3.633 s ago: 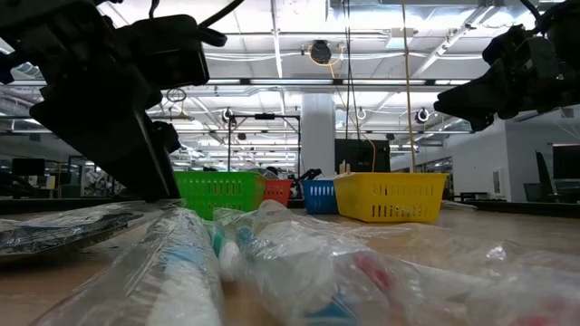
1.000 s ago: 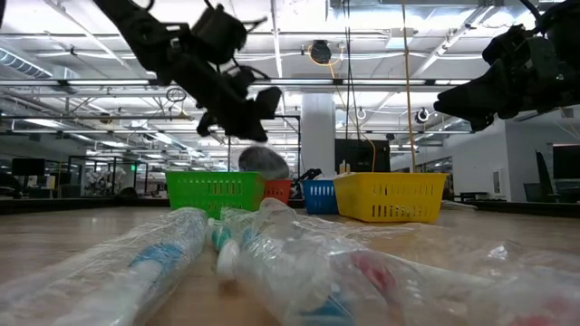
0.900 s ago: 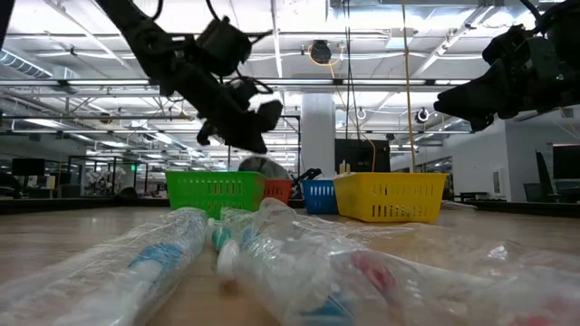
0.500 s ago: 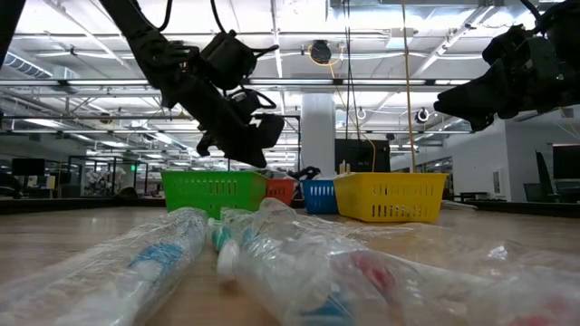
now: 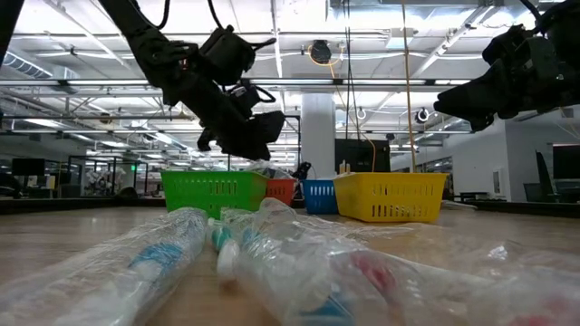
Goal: Pick & Place Travel size toiletries
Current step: Put the black hairbrush into the orange bin, then put the blue toothbrush into the green bin
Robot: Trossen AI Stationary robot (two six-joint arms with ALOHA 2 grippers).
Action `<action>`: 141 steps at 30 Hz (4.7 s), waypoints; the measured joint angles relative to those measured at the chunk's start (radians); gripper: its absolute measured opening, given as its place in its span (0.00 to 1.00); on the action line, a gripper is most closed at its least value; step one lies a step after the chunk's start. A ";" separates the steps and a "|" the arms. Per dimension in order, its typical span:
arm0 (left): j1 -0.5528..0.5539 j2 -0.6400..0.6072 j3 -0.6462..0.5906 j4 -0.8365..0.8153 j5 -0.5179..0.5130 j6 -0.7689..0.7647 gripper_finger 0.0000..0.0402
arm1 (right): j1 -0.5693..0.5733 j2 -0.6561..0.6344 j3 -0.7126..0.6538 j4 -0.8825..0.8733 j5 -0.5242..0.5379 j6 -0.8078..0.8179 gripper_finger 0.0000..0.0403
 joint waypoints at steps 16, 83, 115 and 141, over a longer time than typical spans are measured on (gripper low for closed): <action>-0.260 -0.330 0.000 -0.012 0.201 0.383 0.55 | 0.000 0.000 0.000 0.000 0.000 0.000 0.32; -0.763 0.288 0.559 -0.583 0.563 -0.708 0.23 | 0.000 0.020 0.000 0.000 0.000 0.000 0.32; -0.699 0.349 0.558 -0.786 0.636 -0.849 0.23 | 0.000 0.027 0.000 -0.004 0.000 0.000 0.32; -0.874 0.255 0.559 -0.977 0.714 -0.465 0.23 | 0.000 0.033 0.000 -0.001 0.000 0.000 0.32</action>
